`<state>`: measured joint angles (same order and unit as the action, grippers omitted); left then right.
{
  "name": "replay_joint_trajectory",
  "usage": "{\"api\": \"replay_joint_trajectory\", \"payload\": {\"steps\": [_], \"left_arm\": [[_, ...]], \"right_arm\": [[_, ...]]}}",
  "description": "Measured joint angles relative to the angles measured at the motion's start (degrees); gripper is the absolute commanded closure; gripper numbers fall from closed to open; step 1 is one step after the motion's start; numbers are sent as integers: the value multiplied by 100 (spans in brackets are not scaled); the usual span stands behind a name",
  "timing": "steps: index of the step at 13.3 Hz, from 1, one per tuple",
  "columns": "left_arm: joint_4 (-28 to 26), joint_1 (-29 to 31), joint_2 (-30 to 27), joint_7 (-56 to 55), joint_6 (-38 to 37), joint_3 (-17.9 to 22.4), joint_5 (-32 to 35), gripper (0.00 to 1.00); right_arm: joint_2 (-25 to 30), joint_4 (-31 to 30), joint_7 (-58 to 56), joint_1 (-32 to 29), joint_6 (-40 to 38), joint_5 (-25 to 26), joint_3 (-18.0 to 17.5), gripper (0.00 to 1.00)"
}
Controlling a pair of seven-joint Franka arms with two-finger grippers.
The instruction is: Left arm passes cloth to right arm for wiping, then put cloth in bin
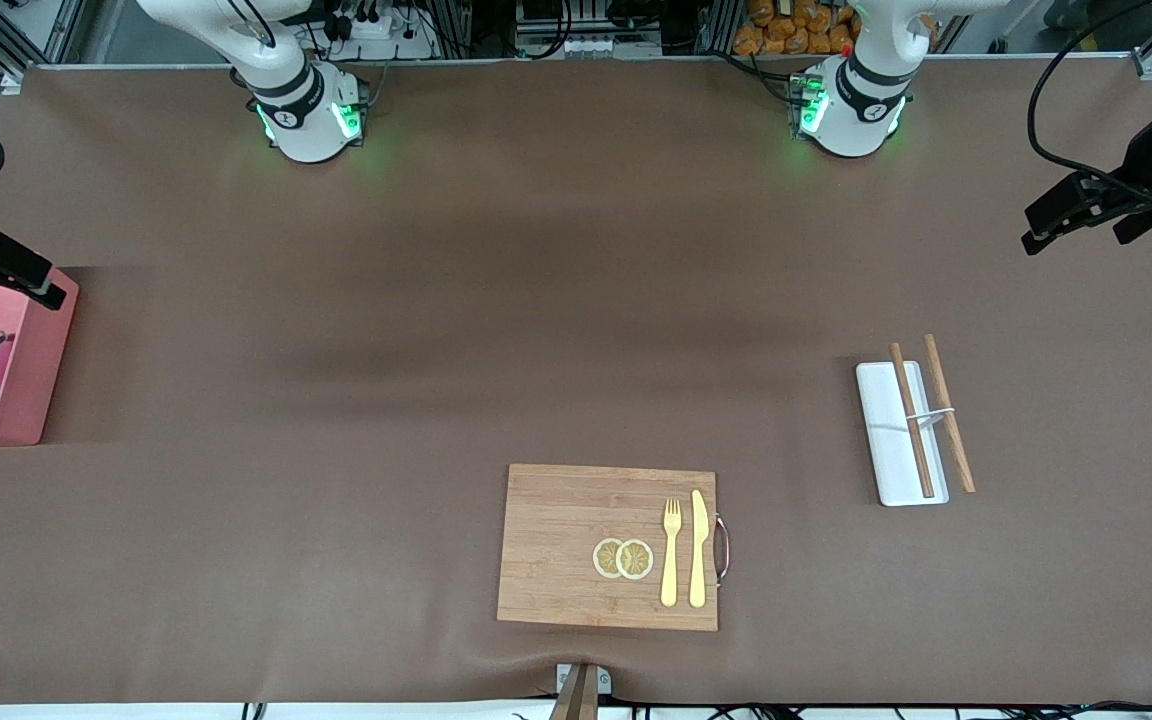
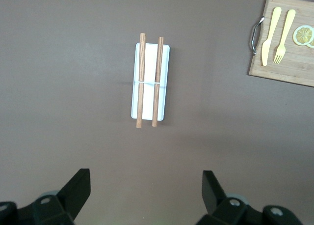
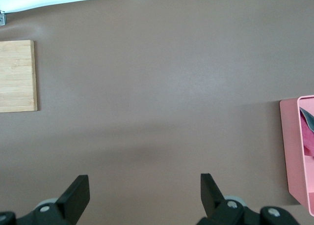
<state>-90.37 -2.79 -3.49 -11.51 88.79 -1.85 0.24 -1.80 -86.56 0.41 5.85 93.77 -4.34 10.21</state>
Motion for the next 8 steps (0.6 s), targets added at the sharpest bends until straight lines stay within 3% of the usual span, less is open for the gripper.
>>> {"api": "replay_joint_trajectory", "payload": {"steps": [8], "left_arm": [[58,-5,4,0,1,2,0,0]], "right_arm": [[-2,-21,-8,-16,-9,14,11,0]]}}
